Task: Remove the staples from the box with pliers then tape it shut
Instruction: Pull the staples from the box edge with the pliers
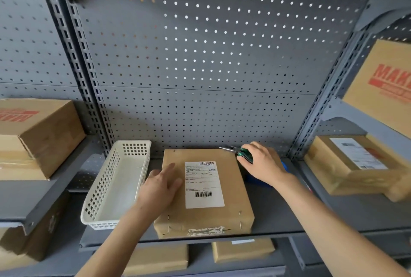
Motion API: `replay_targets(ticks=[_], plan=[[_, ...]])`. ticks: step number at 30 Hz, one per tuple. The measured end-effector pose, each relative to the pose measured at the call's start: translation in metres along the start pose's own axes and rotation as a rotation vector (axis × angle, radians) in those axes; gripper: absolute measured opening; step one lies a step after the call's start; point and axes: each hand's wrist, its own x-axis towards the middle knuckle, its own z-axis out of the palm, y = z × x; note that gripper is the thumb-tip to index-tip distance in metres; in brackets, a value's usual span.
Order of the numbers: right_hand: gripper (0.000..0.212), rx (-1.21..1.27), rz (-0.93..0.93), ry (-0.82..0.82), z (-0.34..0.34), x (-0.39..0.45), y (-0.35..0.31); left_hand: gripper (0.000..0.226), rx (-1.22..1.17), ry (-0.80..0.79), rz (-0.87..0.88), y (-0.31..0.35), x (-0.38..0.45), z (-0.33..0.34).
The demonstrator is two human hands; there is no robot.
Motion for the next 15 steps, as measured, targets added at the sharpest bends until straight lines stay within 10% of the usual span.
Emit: replay_targets(ticks=[15], plan=[[0.042, -0.056, 0.01, 0.024, 0.016, -0.005, 0.016, 0.051, -0.103, 0.087, -0.008, -0.004, -0.003, 0.013]])
